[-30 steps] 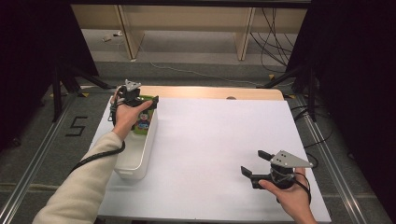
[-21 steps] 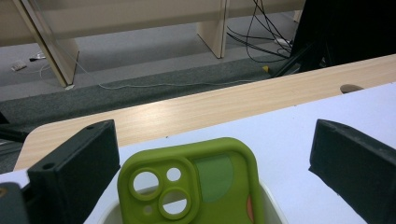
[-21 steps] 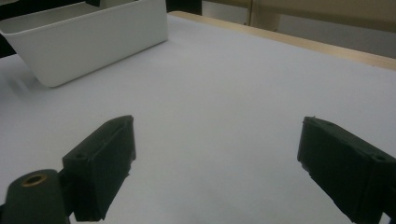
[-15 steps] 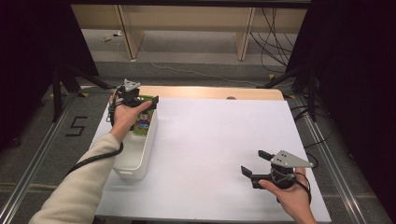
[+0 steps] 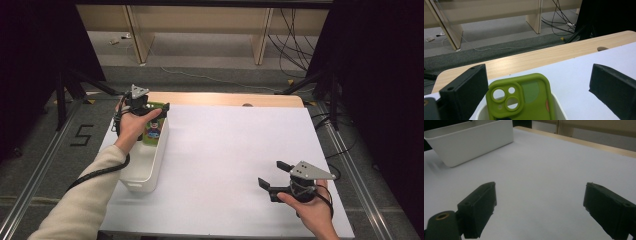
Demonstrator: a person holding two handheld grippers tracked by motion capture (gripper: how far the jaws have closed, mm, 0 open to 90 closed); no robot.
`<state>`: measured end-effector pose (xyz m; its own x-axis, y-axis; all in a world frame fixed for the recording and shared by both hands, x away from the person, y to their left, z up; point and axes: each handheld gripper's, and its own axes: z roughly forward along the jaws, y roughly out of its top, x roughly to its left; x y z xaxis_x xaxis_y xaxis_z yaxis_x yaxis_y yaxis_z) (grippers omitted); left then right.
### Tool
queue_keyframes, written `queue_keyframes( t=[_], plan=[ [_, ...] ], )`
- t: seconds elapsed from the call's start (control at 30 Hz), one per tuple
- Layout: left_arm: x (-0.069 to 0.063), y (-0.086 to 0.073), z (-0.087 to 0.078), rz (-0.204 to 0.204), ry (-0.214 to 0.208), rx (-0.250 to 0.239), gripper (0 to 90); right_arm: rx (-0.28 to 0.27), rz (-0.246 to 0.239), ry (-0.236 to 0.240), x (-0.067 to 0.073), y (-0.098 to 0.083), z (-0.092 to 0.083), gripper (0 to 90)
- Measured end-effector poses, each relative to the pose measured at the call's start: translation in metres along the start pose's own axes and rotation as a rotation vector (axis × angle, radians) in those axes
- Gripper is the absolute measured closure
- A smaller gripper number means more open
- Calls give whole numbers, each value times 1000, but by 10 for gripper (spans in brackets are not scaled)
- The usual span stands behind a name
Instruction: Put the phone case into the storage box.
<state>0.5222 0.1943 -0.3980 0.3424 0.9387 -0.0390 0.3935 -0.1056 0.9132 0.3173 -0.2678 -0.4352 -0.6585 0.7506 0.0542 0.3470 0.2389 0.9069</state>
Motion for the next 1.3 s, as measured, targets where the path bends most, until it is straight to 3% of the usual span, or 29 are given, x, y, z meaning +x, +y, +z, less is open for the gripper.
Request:
queue_keyframes(
  t=[1.3],
  plan=[
    [-8,-6,-25,32,-46,-17,25,-2,-2,2,0,0,0,125]
  ],
)
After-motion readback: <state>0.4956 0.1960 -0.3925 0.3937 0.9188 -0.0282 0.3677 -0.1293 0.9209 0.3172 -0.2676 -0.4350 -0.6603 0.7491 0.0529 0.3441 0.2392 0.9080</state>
